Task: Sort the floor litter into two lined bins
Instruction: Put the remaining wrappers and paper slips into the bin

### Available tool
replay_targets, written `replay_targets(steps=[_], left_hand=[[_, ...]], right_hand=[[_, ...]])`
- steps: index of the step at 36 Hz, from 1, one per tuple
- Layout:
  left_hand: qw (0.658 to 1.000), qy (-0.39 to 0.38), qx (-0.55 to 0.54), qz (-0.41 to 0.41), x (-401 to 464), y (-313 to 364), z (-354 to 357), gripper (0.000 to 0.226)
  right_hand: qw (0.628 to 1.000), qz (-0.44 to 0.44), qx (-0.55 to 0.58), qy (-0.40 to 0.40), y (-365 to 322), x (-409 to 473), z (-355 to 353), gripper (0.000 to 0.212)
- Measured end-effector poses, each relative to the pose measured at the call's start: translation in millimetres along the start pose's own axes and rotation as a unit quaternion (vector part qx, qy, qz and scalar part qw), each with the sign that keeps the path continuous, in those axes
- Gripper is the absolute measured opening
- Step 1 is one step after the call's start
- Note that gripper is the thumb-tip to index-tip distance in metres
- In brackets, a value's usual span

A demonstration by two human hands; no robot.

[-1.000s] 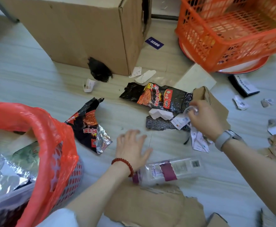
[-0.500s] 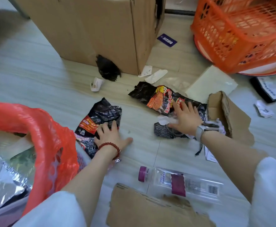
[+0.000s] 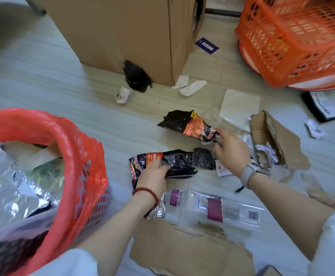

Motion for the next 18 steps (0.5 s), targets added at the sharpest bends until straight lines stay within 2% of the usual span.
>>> replay_targets(steps=[4, 9, 11, 13, 16, 18], left_hand=[[0.992, 0.111, -0.046, -0.023, -5, 1, -46, 0.037], [0.979, 0.160, -0.111, -0.066, -13, 14, -104, 0.029], [0.967, 0.209, -0.122, -0.076, -24, 20, -131, 0.033], [0.942, 0.281, -0.170, -0.065, -37, 21, -162, 0.040], [0.874, 0.398, -0.279, -0.006, -59, 13, -214, 0.050], [0.834, 0.461, -0.302, 0.029, -75, 2, -247, 0.055]], right_hand=[[0.998, -0.021, 0.029, 0.052, -13, -6, -35, 0.049], [0.994, -0.023, 0.060, 0.091, -37, -7, -83, 0.055], [0.991, -0.018, 0.082, 0.103, -46, -9, -101, 0.060], [0.986, -0.021, 0.120, 0.111, -53, -10, -116, 0.063], [0.983, -0.048, 0.139, 0.107, -71, -12, -133, 0.061], [0.983, -0.070, 0.134, 0.108, -91, -16, -141, 0.058]])
Point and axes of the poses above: each hand's wrist, its own x-axis towards the middle knuckle, its own z-axis out of the palm, y = z × x, the point moved 8 cm from there along x, towards the middle knuckle, and after that the axes turned 12 degrees about x, right-handed, at the moved point
